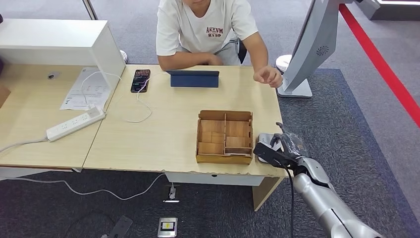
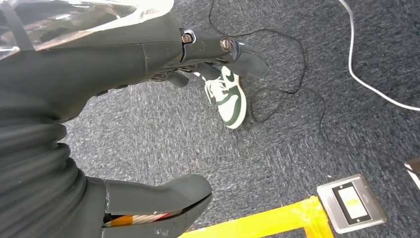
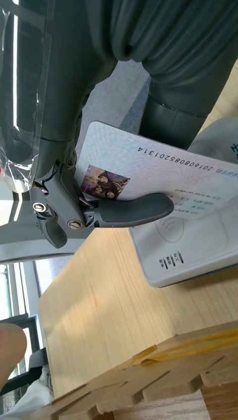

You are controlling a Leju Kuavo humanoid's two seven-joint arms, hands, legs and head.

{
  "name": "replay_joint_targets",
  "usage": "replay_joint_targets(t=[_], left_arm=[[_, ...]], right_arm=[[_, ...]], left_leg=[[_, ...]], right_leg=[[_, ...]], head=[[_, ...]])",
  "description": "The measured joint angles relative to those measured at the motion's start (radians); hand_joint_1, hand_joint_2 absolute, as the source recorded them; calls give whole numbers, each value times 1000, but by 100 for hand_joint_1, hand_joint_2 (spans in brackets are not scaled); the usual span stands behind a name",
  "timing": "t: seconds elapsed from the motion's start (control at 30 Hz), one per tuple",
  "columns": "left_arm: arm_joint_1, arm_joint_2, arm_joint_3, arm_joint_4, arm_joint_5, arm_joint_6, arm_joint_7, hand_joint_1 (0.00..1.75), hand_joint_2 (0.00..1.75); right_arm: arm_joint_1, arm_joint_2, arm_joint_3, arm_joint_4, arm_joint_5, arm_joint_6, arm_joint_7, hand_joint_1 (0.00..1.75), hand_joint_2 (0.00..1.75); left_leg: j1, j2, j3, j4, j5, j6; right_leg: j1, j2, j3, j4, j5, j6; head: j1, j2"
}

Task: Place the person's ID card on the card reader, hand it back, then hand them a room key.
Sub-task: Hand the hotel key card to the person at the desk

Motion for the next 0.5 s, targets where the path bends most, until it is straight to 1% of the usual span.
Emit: replay_joint_targets(t=[0.2,0.33,0.4,0.5], left_arm=[[0,0,-5,0,-1,-2,1,0,175],[1,0,-6,0,8,0,-7,0,175],[2,0,-6,0,12,4,-14,0,175],[2,0,-7,0,15,8,-23,0,175]], right_arm=[[0,0,1,1,-7,-4,3,175,175],[-8,-1,2,-5,-40,-22,-12,175,175],[-28,-4,0,-14,-59,-33,-26,175,175],[-87,-11,-6,-28,-77,-40,-44,175,175]], left_leg=[[0,0,0,0,0,0],[0,0,0,0,0,0],[0,0,-1,0,0,0],[0,0,0,0,0,0]], right_leg=[[0,0,0,0,0,0],[0,0,0,0,0,0],[0,0,0,0,0,0],[0,0,0,0,1,0]], head=[[0,0],[0,0],[0,0],[0,0]])
